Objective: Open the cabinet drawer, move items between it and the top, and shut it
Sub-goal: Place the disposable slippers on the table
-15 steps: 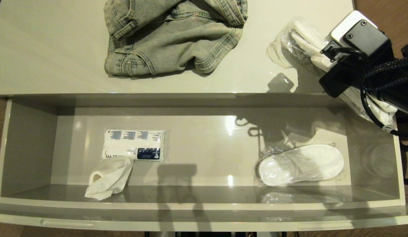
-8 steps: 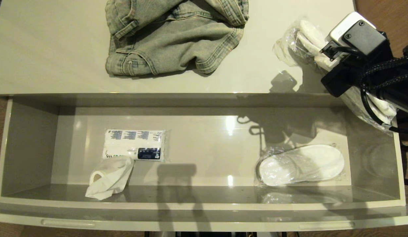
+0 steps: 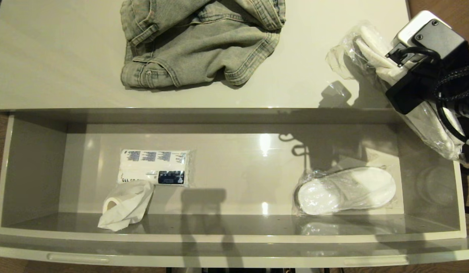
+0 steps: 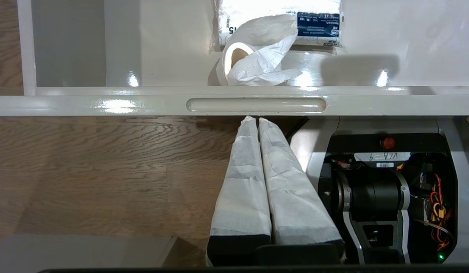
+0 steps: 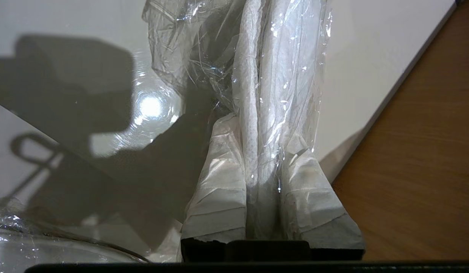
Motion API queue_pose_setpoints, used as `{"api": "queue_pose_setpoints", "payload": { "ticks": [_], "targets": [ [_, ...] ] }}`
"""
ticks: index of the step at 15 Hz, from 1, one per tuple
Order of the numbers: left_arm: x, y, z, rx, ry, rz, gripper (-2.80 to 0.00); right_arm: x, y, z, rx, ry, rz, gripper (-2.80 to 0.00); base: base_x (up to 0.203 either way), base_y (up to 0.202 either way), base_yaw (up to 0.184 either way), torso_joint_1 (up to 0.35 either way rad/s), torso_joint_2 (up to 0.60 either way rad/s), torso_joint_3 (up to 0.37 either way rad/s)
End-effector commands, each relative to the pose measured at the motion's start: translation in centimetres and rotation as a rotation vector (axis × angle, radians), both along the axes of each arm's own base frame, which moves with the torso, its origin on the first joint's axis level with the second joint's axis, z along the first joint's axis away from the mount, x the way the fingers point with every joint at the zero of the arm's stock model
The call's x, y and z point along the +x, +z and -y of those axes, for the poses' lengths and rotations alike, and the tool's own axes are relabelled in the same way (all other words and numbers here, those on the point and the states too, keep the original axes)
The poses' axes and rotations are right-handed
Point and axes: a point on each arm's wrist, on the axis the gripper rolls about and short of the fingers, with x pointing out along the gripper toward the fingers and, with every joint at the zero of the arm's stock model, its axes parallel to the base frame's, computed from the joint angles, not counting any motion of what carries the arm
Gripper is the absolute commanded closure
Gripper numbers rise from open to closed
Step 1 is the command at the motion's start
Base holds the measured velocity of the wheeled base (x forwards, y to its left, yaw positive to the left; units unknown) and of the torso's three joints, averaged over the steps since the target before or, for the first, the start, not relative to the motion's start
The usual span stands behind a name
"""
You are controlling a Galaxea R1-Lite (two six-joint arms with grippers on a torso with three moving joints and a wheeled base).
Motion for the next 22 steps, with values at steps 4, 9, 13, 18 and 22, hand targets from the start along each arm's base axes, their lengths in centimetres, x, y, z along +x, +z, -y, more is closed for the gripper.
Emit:
{"api": "queue_pose_setpoints", "payload": {
  "ticks": [4,9,13,18,22],
  "targets": [
    [0.0,0.0,0.0,0.000,0.000,0.000,0.00,-0.1,0.6,0.0,0.002,0.004,0.022,0.00,0.000,0.000,0.000,0.000,0.00,0.000],
    [0.0,0.0,0.0,0.000,0.000,0.000,0.00,0.0,0.8,0.0,0.003,-0.005,0.029,0.00,0.000,0.000,0.000,0.000,0.00,0.000],
    [0.0,0.0,0.0,0.000,0.000,0.000,0.00,-0.1,1.3,0.1,0.008,-0.034,0.044,0.00,0.000,0.000,0.000,0.138,0.13,0.294],
    [0.0,0.0,0.0,0.000,0.000,-0.001,0.00,-0.1,1.3,0.1,0.009,-0.040,0.047,0.00,0.000,0.000,0.000,0.073,0.09,0.229],
    [0.0,0.0,0.0,0.000,0.000,0.000,0.00,0.0,1.7,0.1,0.013,-0.036,0.060,0.00,0.000,0.000,0.000,0.092,0.01,0.019]
  ]
}}
